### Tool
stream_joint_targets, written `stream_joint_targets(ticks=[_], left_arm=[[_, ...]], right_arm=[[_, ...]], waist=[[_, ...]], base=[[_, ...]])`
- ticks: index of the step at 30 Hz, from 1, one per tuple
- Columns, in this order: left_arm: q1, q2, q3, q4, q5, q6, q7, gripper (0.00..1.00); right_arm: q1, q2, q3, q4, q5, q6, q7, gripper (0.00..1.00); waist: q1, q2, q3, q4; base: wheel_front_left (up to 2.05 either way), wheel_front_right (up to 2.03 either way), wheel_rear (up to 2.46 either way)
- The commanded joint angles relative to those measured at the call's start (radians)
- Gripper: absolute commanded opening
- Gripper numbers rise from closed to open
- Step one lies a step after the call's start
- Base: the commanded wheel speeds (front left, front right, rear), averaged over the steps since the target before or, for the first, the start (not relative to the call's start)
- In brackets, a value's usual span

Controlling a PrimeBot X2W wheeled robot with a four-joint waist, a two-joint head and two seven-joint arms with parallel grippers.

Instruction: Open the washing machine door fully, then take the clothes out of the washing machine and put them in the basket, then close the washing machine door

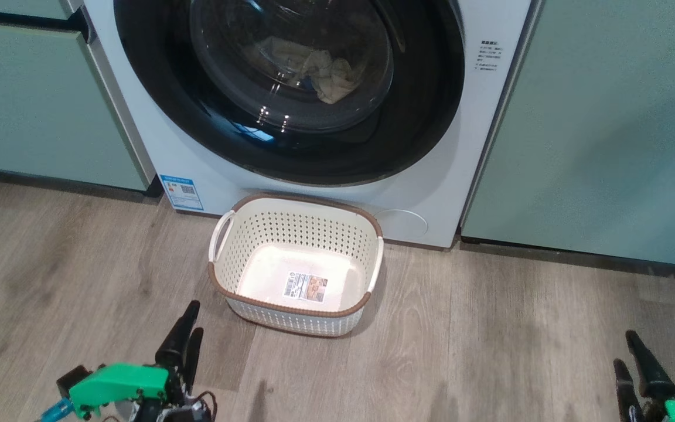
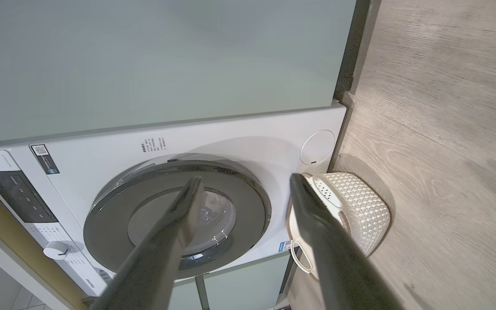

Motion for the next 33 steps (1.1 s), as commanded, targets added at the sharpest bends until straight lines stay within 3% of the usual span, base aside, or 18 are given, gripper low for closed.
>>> stream_joint_targets(ticks=[1, 13, 33], left_arm=[[-0.057, 0.021, 0.000, -0.038, 0.017, -0.001, -0.011, 1.00], [-0.077, 0.033, 0.002, -0.057, 0.145, -0.002, -0.044, 1.00], [-0.108, 0.049, 0.000, -0.109, 0.474, -0.002, -0.103, 1.00]], right_arm=[[-0.064, -0.004, 0.002, -0.042, -0.016, 0.001, -0.011, 1.00], [-0.085, -0.006, 0.023, -0.072, -0.151, 0.001, -0.043, 1.00], [-0.118, -0.010, 0.053, -0.131, -0.447, 0.001, -0.102, 1.00]], waist=[[0.0000, -0.0001, 0.000, 0.000], [0.0000, -0.0001, 0.000, -0.001], [0.0000, -0.0001, 0.002, -0.001]], base=[[0.00, 0.00, 0.00], [0.00, 0.00, 0.00], [0.00, 0.00, 0.00]])
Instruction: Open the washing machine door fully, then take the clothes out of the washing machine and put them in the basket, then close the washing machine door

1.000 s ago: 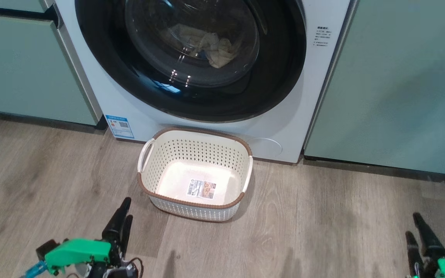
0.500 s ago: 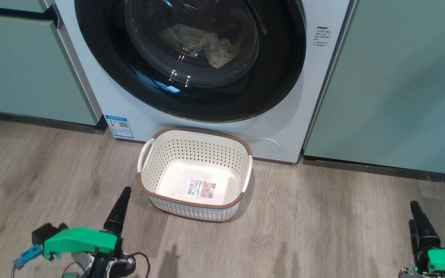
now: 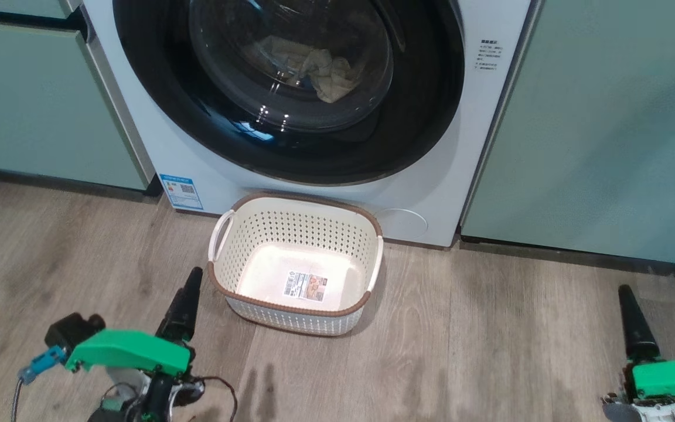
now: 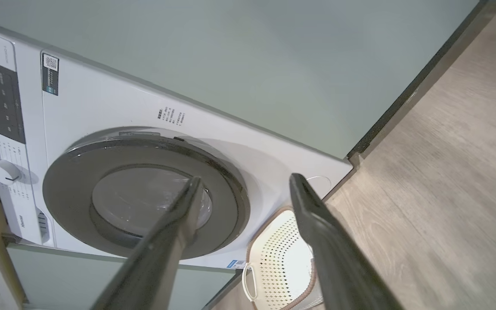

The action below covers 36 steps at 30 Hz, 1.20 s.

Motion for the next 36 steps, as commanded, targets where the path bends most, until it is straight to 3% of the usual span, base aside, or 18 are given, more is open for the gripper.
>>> stream_joint_targets(ticks=[1, 15, 36], left_arm=[[-0.062, 0.027, 0.009, -0.045, 0.046, -0.002, -0.013, 1.00], [-0.083, 0.041, -0.005, -0.071, 0.284, 0.003, -0.054, 1.00], [-0.114, 0.078, -0.040, -0.088, 0.570, 0.045, -0.113, 1.00]], right_arm=[[-0.060, -0.010, 0.011, -0.045, -0.044, 0.001, -0.013, 1.00], [-0.079, -0.013, 0.035, -0.079, -0.276, 0.002, -0.055, 1.00], [-0.102, -0.018, 0.053, -0.116, -0.623, 0.002, -0.114, 1.00]], waist=[[0.0000, 0.0000, 0.000, 0.000], [0.0000, 0.0000, 0.005, -0.001], [0.0000, 0.0000, 0.007, -0.004]], base=[[0.00, 0.00, 0.00], [0.00, 0.00, 0.00], [0.00, 0.00, 0.00]])
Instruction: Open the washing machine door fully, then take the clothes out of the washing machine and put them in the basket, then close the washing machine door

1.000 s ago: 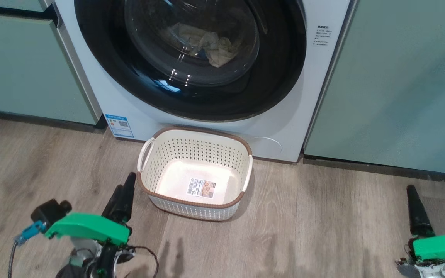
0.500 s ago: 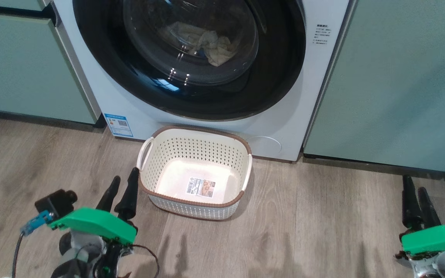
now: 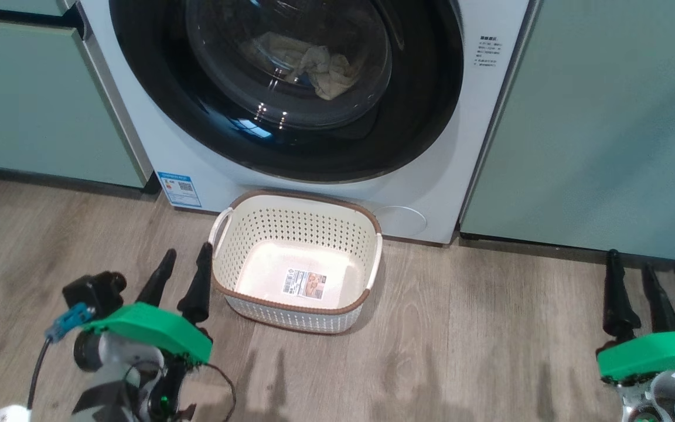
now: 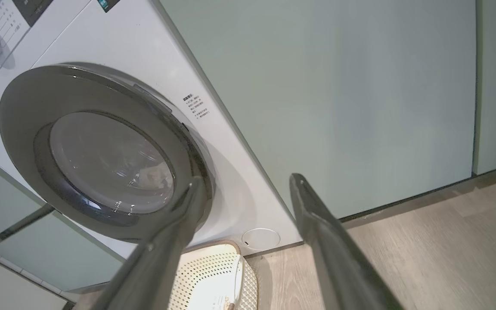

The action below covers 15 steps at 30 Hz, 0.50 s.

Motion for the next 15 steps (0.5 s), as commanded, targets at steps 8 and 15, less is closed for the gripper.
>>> stream_joint_targets(ticks=[8, 15], left_arm=[[-0.081, 0.042, 0.004, -0.045, 0.127, 0.023, -0.038, 1.00], [-0.094, 0.050, 0.008, -0.036, 0.197, 0.033, -0.058, 1.00]], right_arm=[[-0.072, -0.019, 0.014, -0.063, -0.143, 0.003, -0.039, 1.00], [-0.081, -0.020, 0.008, -0.069, -0.234, 0.003, -0.059, 1.00]], waist=[[-0.0001, 0.0000, 0.003, 0.000], [-0.0001, 0.0000, 0.004, -0.002]], base=[[0.00, 0.00, 0.00], [0.00, 0.00, 0.00]])
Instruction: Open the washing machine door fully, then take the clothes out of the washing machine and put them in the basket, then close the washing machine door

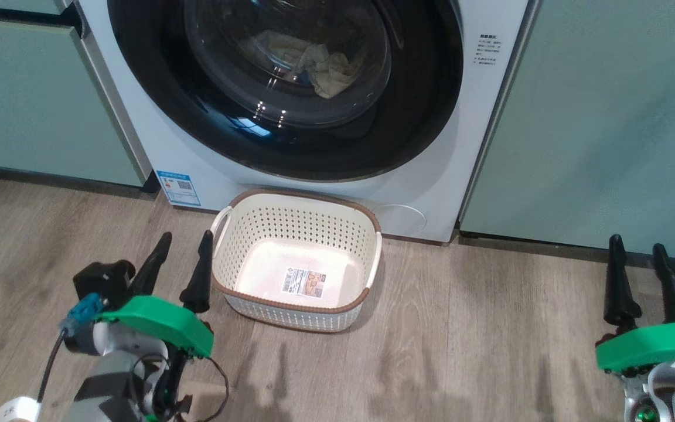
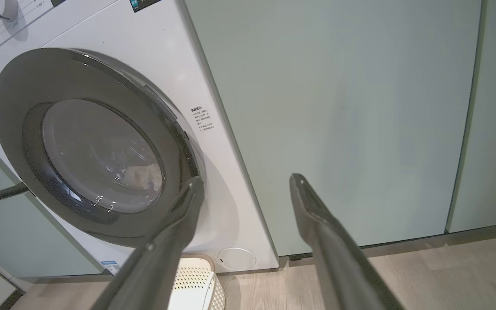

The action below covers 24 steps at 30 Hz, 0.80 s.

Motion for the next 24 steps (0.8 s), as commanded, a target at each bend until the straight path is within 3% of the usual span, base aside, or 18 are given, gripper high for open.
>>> stream_joint_targets(ticks=[1, 24], left_arm=[[-0.062, 0.029, 0.031, -0.029, 0.034, 0.007, -0.016, 1.00], [-0.103, 0.032, 0.060, 0.020, 0.277, 0.014, -0.080, 1.00]], right_arm=[[-0.063, -0.018, 0.013, -0.039, -0.035, 0.003, -0.019, 1.00], [-0.085, -0.023, 0.034, -0.038, -0.294, 0.004, -0.084, 1.00]], waist=[[-0.0001, 0.0000, 0.000, 0.000], [-0.0001, 0.0000, -0.005, -0.007]], base=[[0.00, 0.00, 0.00], [0.00, 0.00, 0.00]])
